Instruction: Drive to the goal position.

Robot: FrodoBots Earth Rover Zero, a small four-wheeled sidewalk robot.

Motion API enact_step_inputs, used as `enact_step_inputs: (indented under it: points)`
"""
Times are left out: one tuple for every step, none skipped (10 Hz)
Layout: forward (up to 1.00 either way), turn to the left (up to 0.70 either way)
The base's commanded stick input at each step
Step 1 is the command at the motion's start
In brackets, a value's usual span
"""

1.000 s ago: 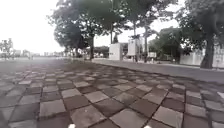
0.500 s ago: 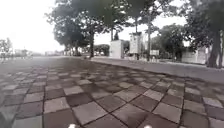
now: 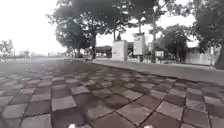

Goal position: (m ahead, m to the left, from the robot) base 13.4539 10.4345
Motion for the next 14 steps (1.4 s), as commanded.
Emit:
enact_step_inputs:
  points:
    - [1.0, 0.0]
    - [1.0, 0.0]
    - [1.0, 0.0]
    - [1.0, 0.0]
    - [1.0, 0.0]
    - [1.0, 0.0]
    - [1.0, 0.0]
    - [1.0, 0.0]
    - [1.0, 0.0]
    - [1.0, 0.0]
    - [1.0, 0.0]
    - [1.0, 0.0]
    - [1.0, 0.0]
    - [1.0, 0.0]
